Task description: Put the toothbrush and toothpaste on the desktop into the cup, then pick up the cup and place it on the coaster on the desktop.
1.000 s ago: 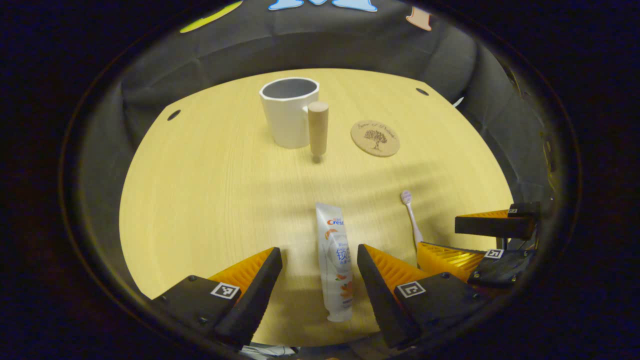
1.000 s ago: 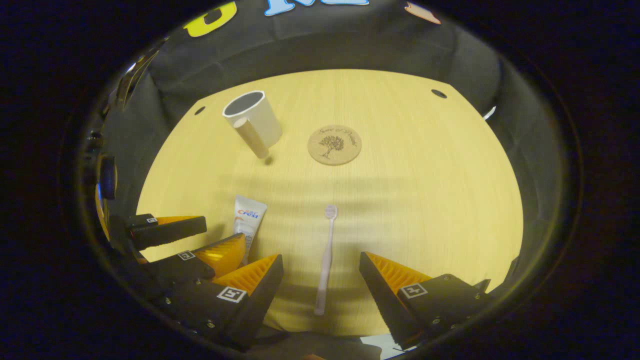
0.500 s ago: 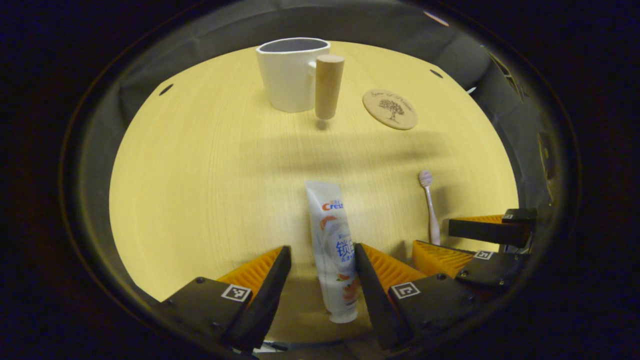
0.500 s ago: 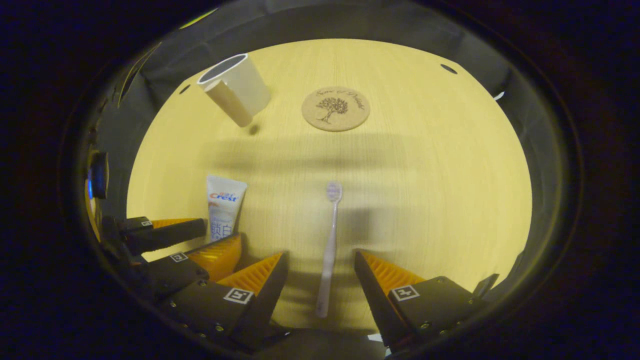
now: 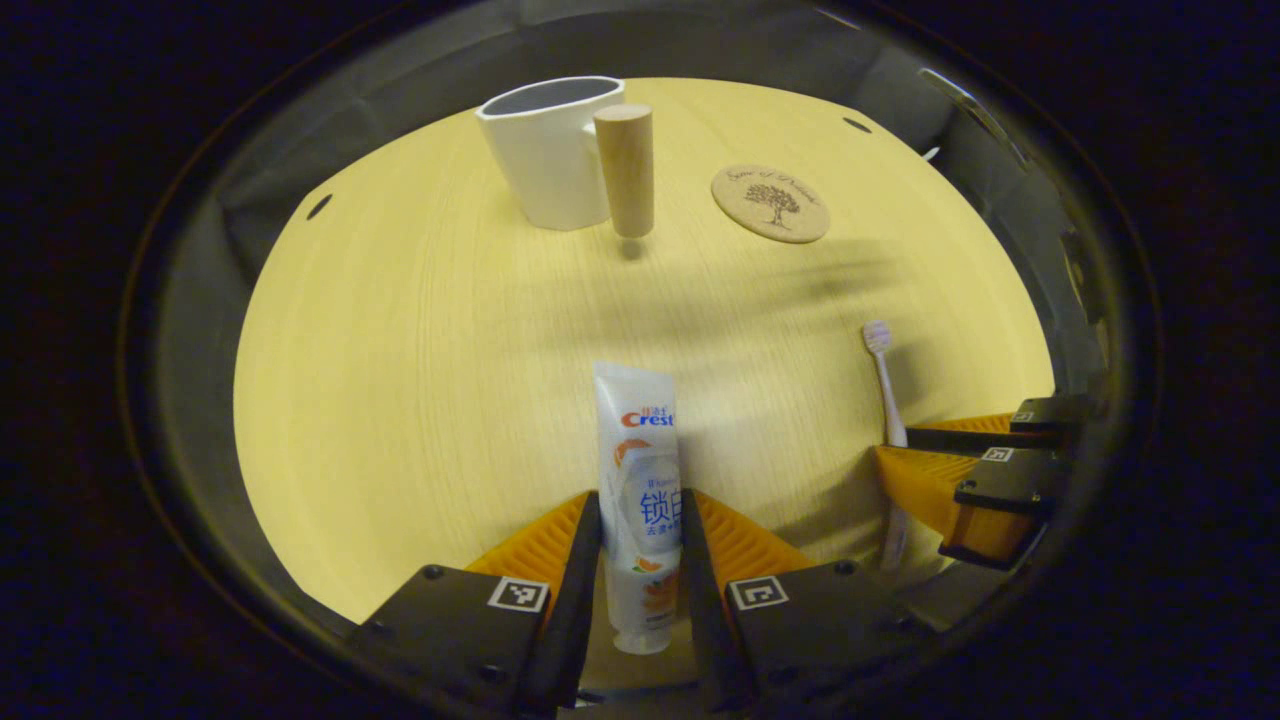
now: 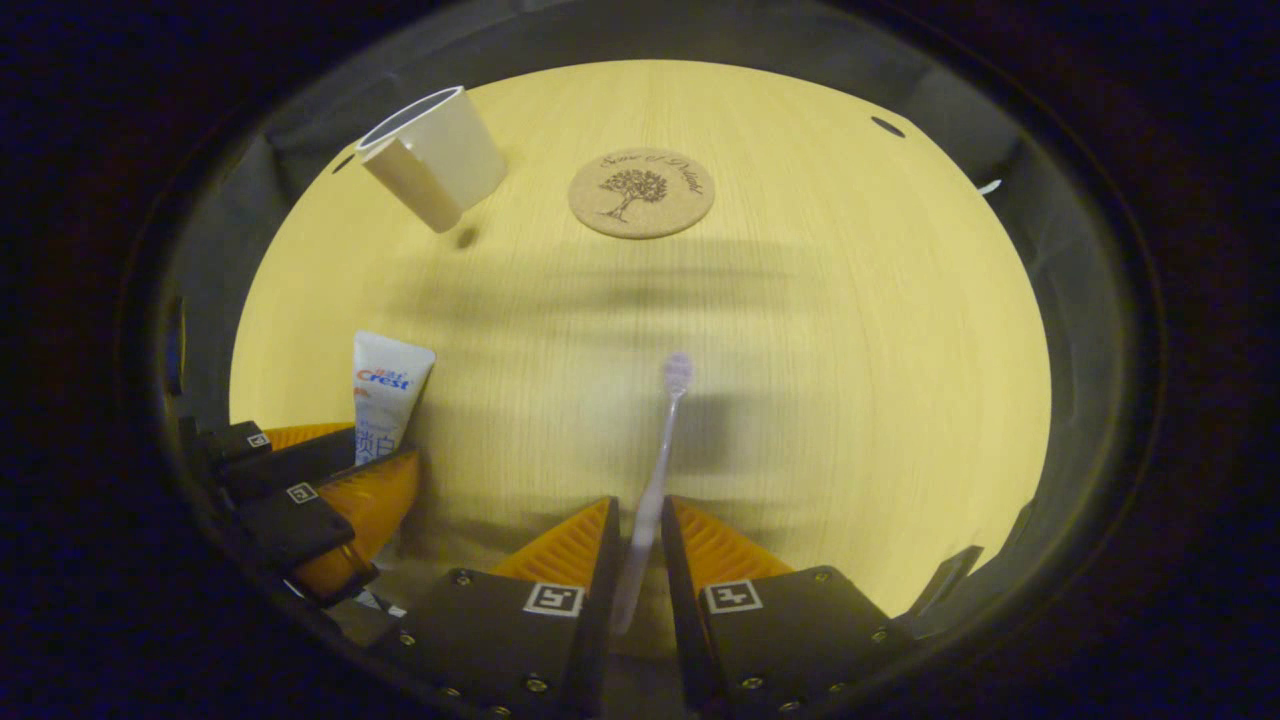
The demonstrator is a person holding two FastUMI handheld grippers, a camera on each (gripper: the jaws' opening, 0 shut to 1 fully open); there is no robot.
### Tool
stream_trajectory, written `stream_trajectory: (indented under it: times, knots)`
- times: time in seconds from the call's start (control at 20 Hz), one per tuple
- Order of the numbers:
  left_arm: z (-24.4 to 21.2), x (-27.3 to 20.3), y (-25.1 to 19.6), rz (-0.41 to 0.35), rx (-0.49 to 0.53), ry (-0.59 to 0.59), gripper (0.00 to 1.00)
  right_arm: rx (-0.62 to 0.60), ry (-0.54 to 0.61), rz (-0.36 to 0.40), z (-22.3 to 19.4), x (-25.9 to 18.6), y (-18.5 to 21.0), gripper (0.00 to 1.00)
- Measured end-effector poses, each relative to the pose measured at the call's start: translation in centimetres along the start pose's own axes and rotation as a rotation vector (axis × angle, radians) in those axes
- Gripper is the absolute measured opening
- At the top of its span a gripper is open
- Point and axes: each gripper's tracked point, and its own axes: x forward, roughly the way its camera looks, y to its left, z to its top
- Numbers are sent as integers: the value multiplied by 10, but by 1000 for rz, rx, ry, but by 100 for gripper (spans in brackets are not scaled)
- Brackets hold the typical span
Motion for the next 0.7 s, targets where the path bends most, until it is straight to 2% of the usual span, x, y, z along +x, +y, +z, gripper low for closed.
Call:
stream_trajectory:
  times: [0.05, 0.1, 0.15, 0.3, 0.35, 0.4, 0.5, 0.7]
  knots:
    - [1, 0, 0, 3, 0, -5, 53, -1, -6, 2, 3, 0, -2, 30]
    - [-1, -1, -1, -1, 4, -4, 47, 35, -9, 24, 2, 4, 2, 30]
    - [0, -2, 0, -2, 14, -10, 48, 40, 3, 56, 0, 2, 6, 14]
    - [-2, -2, 1, 5, 21, -23, 46, 97, -27, 110, 3, 5, 10, 13]
    - [-3, -3, 1, 2, 26, -19, 41, 101, -32, 127, 4, 2, 10, 7]
    - [-3, -4, 2, -2, 29, -27, 42, 112, -38, 133, 4, 2, 10, 7]
    - [-3, -6, 6, -3, 4, -43, 34, 114, -49, 142, 3, 0, 8, 7]
    - [0, -14, 13, -13, -48, -82, 34, 104, -89, 141, 5, -8, 3, 7]
